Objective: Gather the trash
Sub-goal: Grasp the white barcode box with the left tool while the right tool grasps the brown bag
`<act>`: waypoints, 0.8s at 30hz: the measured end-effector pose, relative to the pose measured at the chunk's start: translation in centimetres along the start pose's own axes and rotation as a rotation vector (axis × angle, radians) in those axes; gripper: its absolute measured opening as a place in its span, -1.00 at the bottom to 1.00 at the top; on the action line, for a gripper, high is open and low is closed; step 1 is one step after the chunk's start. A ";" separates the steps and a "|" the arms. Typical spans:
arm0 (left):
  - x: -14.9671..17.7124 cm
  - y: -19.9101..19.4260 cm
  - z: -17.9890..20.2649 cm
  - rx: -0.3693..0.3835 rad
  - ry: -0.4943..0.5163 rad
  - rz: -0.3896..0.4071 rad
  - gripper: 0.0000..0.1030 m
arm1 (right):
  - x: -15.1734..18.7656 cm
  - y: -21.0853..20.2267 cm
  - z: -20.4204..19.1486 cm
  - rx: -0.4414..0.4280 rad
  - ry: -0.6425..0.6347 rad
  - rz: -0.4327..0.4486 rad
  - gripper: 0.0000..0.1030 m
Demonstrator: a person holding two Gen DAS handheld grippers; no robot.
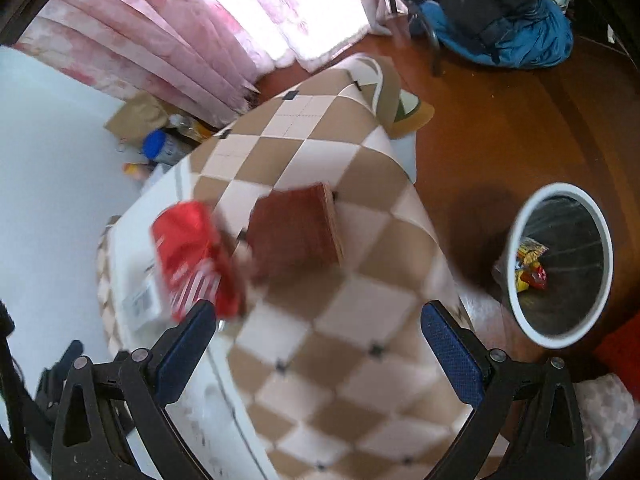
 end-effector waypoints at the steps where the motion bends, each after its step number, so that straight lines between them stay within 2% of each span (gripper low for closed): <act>1: -0.3 0.7 0.0 0.021 0.046 -0.012 0.99 | -0.9 1.0 -0.4 0.017 -0.001 -0.005 0.96; 5: -0.6 2.8 0.6 0.016 0.230 -0.048 0.98 | -2.8 2.8 -1.2 0.047 -0.004 -0.018 0.90; 8: -0.6 4.1 1.2 0.027 0.320 -0.078 0.98 | -3.5 3.7 -1.7 0.054 -0.014 -0.029 0.82; 9: -0.8 4.3 1.4 0.033 0.335 -0.081 0.86 | -3.6 4.0 -2.0 0.053 -0.021 -0.033 0.80; 10: -0.8 4.6 1.4 0.041 0.343 -0.090 0.60 | -3.7 4.2 -2.3 0.059 -0.030 -0.033 0.78; 11: -0.9 4.7 1.4 0.050 0.344 -0.098 0.39 | -3.8 4.3 -2.5 0.062 -0.037 -0.031 0.70; 15: -1.2 4.5 0.9 0.097 0.276 -0.082 0.25 | -4.0 5.0 -3.6 0.093 -0.083 -0.025 0.45; 19: -1.1 4.2 0.1 0.114 0.167 -0.092 0.22 | -3.8 5.4 -4.1 0.109 -0.106 -0.020 0.35; 22: -0.9 4.9 0.4 0.082 0.155 -0.101 0.23 | -3.8 5.3 -4.5 0.122 -0.137 -0.002 0.07; 23: -0.9 5.1 0.5 0.078 0.153 -0.100 0.23 | -3.8 5.3 -4.5 0.129 -0.139 0.000 -0.19; 24: -0.8 5.1 0.5 0.075 0.143 -0.090 0.22 | -3.8 5.3 -4.5 0.131 -0.145 0.002 -0.32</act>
Point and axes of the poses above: each gripper's, at about its wrist camera, not at the fingertips, and y roughly the way its jaws point, z to its right, x to its underside, the point moved 4 cm from there along y, roughly the way its jaws point, and after that the axes turned 4 degrees about -z, right-handed, at the moved point
